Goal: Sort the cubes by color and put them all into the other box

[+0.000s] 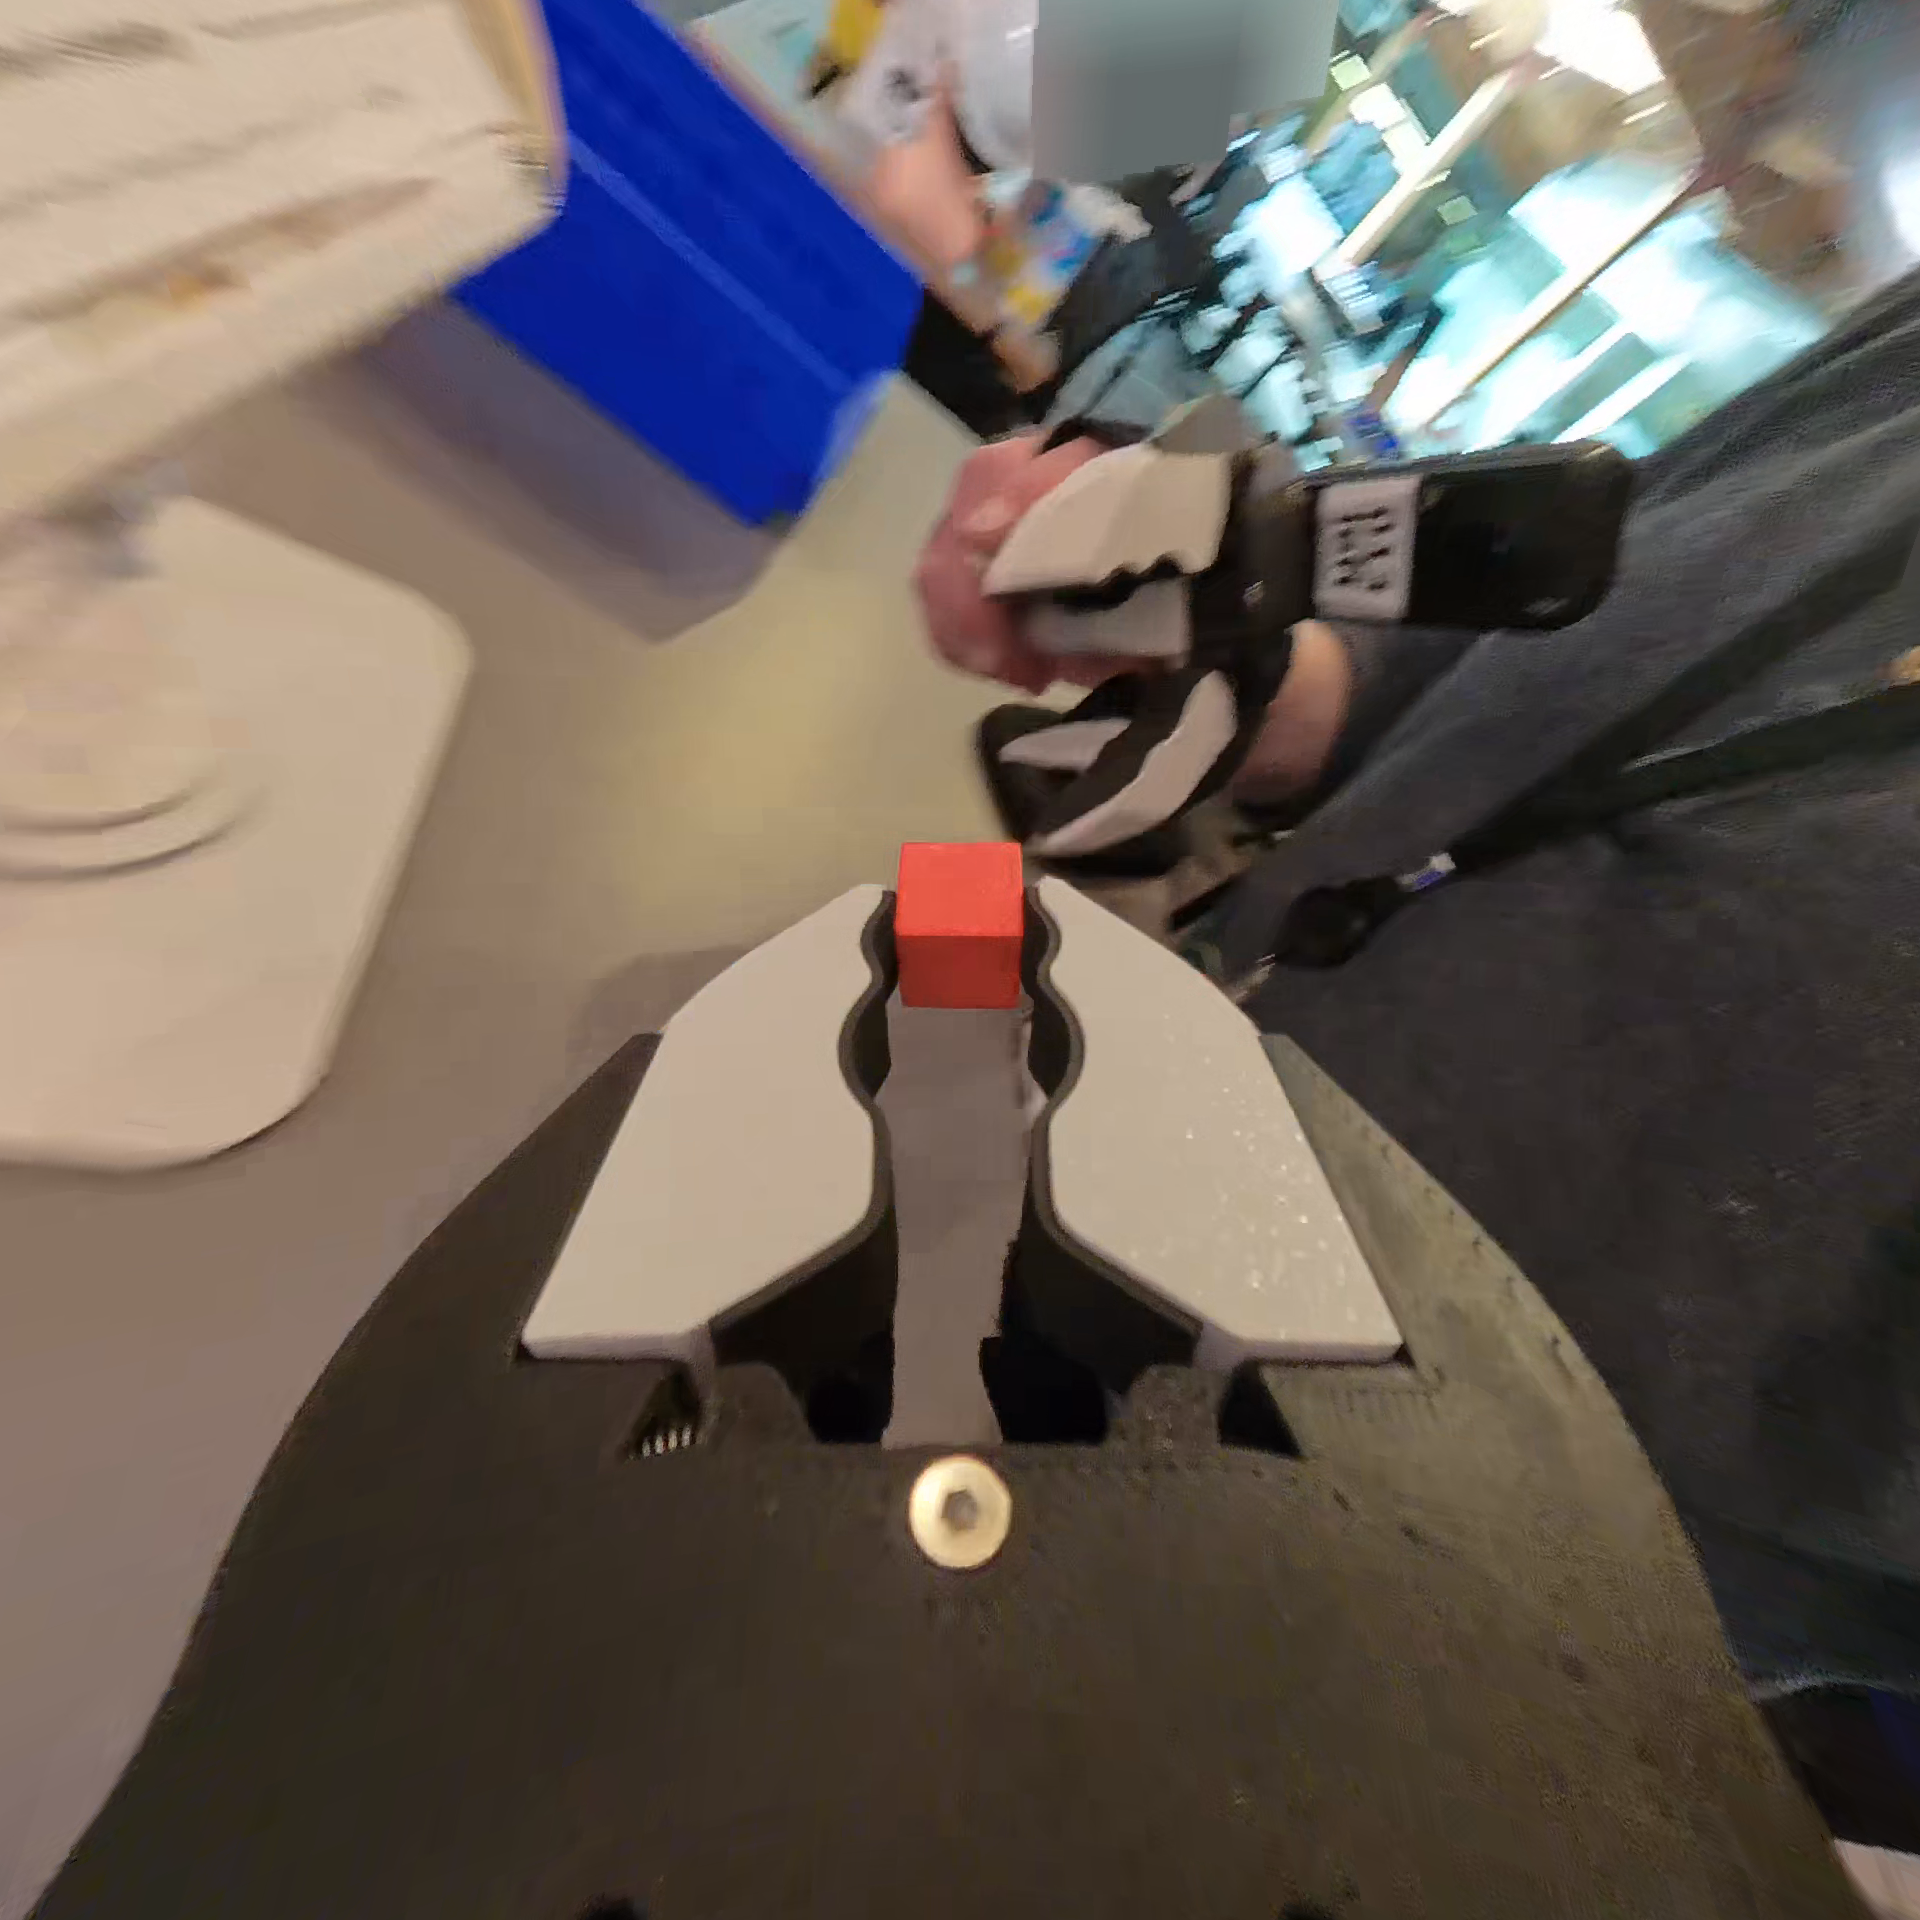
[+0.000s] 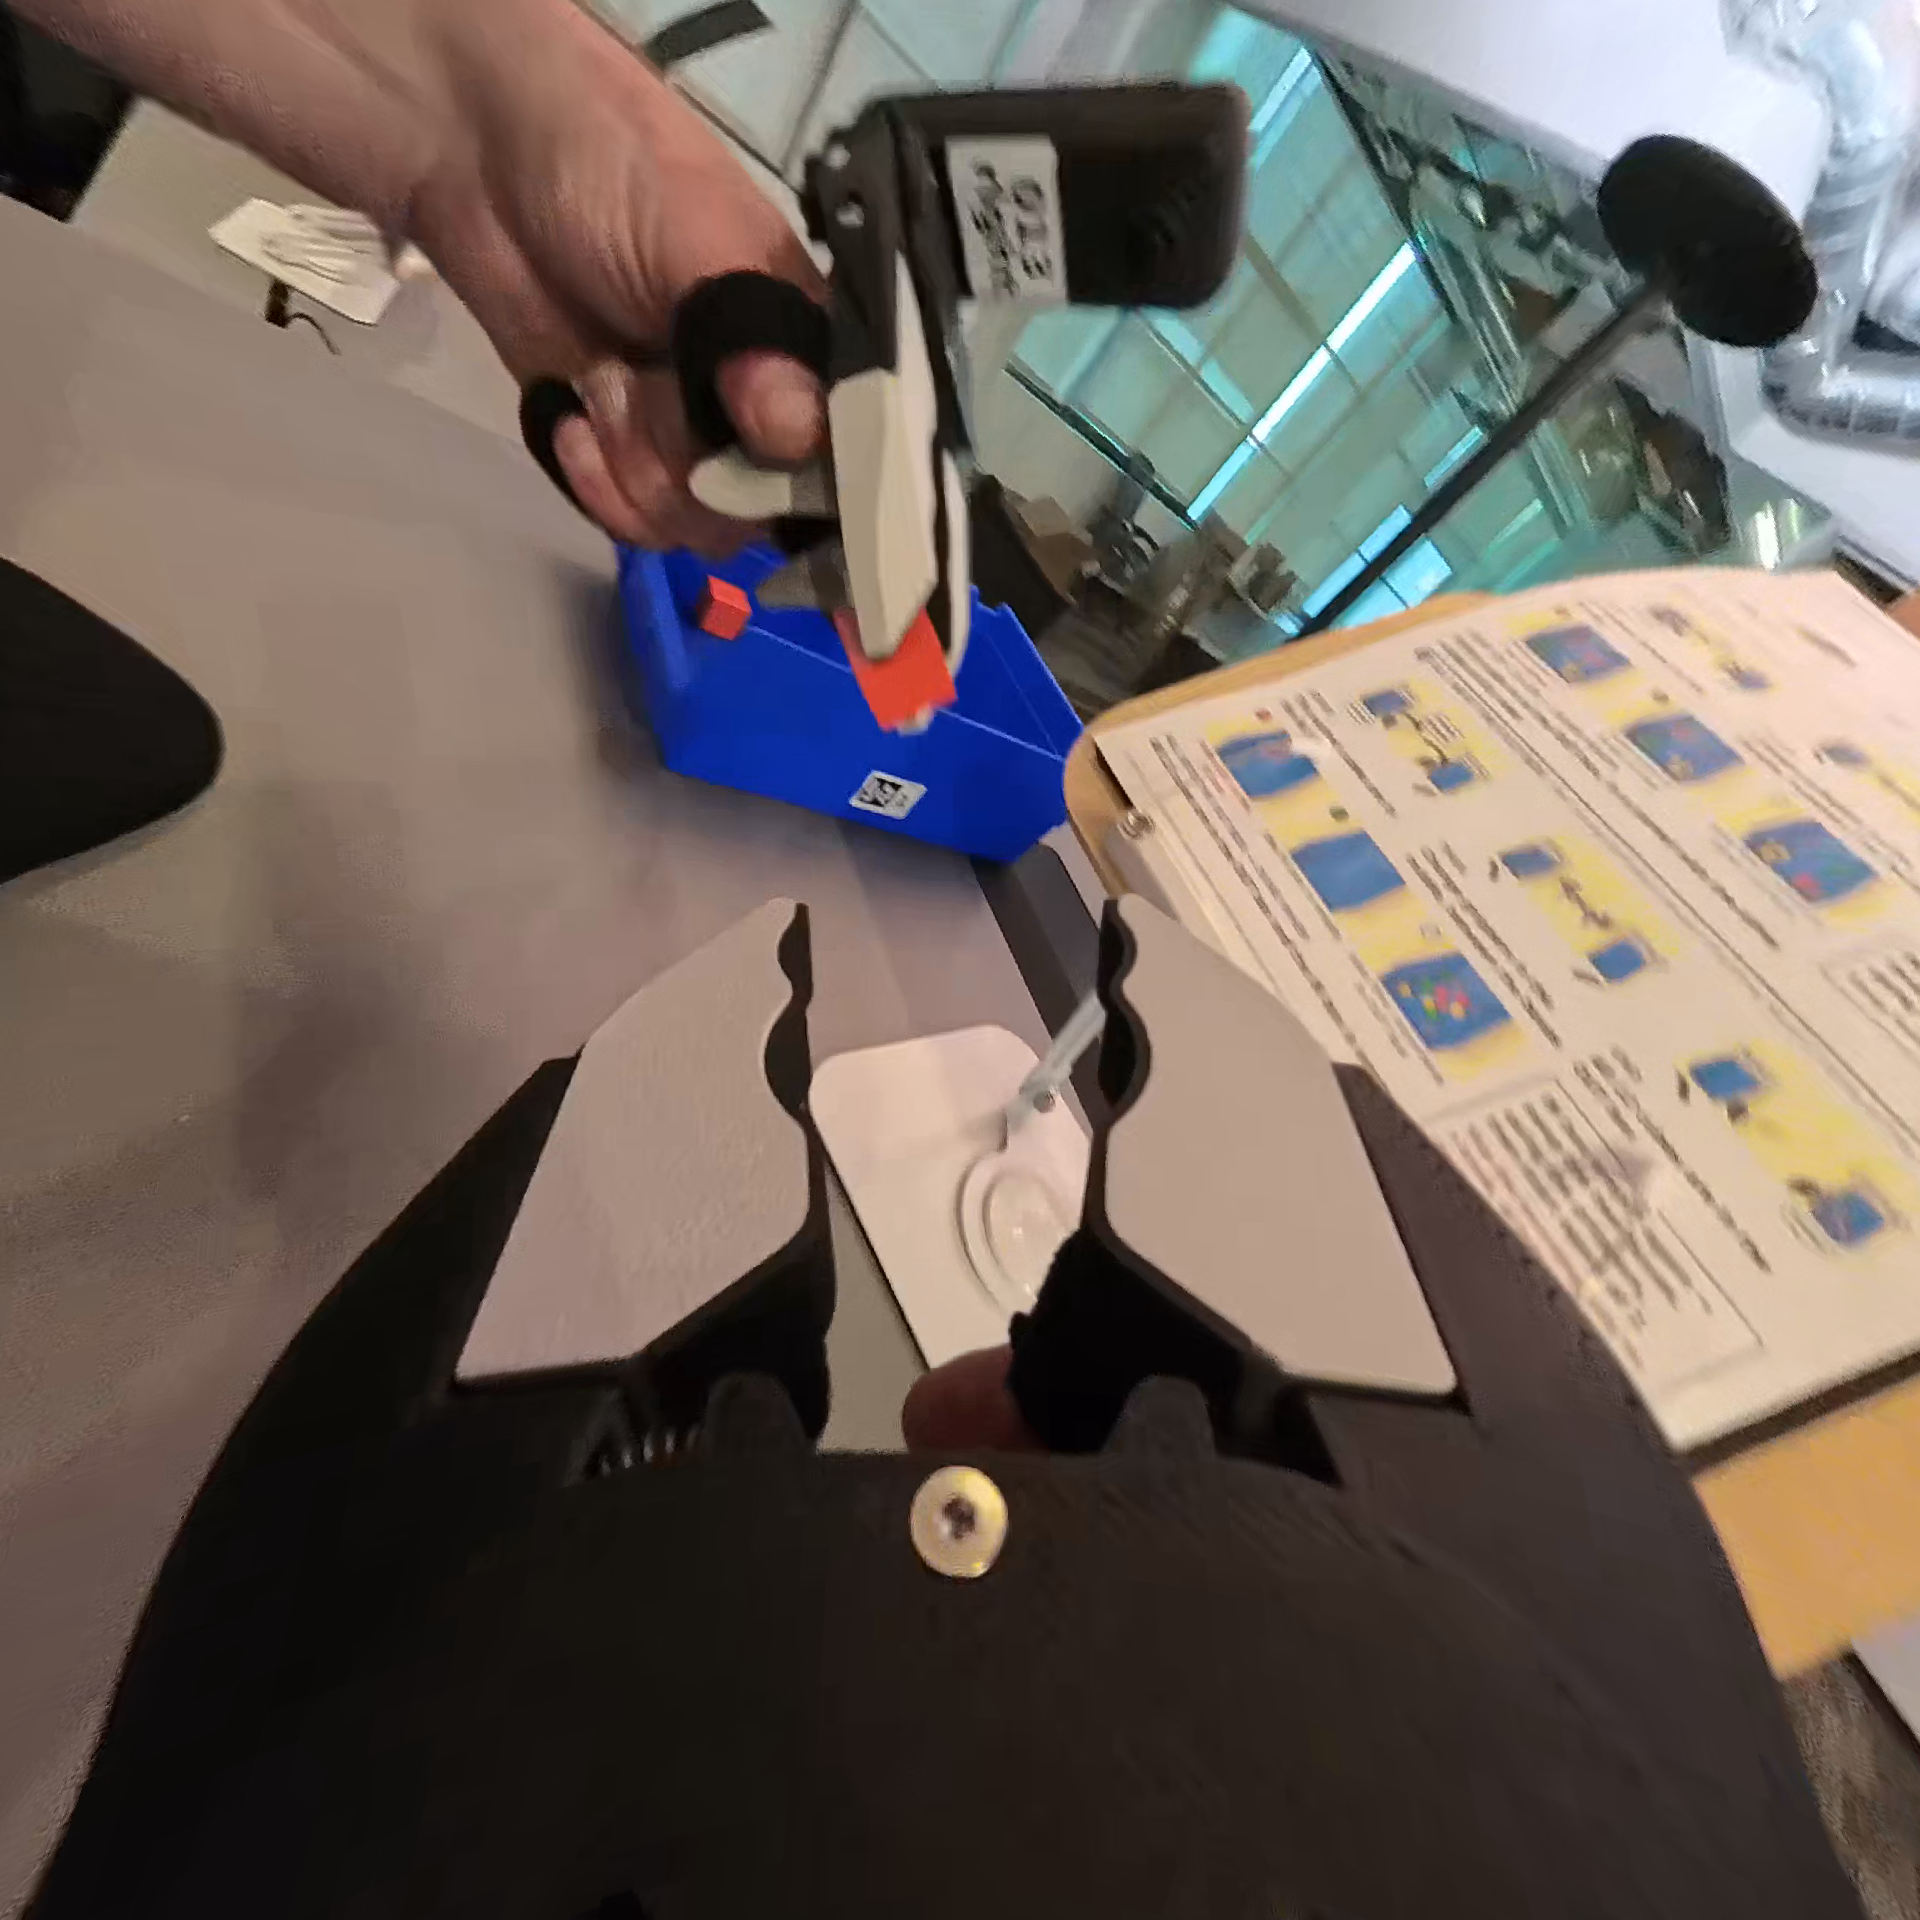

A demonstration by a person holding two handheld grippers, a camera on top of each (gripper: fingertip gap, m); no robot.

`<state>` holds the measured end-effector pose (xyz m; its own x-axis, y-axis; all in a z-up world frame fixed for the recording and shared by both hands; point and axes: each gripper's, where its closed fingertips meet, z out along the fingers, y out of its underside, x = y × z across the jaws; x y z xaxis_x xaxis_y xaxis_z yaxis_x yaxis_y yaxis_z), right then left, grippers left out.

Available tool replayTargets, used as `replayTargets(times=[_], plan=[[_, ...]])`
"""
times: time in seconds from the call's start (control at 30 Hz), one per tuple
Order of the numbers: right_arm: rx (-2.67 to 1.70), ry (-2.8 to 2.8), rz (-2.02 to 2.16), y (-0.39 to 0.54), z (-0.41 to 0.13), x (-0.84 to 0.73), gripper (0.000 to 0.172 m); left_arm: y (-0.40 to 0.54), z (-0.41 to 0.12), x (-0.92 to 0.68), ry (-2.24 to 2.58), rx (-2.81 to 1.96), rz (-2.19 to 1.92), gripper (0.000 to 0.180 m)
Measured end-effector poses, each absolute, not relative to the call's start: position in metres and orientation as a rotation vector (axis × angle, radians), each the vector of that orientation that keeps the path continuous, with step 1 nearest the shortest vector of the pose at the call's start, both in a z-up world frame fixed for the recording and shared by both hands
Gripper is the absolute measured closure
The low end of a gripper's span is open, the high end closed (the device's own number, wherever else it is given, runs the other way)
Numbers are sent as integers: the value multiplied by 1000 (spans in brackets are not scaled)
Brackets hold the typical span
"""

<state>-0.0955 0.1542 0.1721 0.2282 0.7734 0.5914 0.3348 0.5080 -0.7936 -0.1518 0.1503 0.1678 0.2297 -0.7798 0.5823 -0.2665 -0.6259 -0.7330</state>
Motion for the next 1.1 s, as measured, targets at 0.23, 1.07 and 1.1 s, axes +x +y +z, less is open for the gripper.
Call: replayTargets(times=[0.23,1.07,1.1], plan=[[-950,-1445,415,129,177,-102,122,115,175,-83,957,-1892,-1742,158],[-1143,-1209,384,160,187,-3,149,114,195,-56,760,-1685,-2049,180],[-1191,-1175,329,176,185,16,149,115,195,-59,750,-1679,-2031,180]])
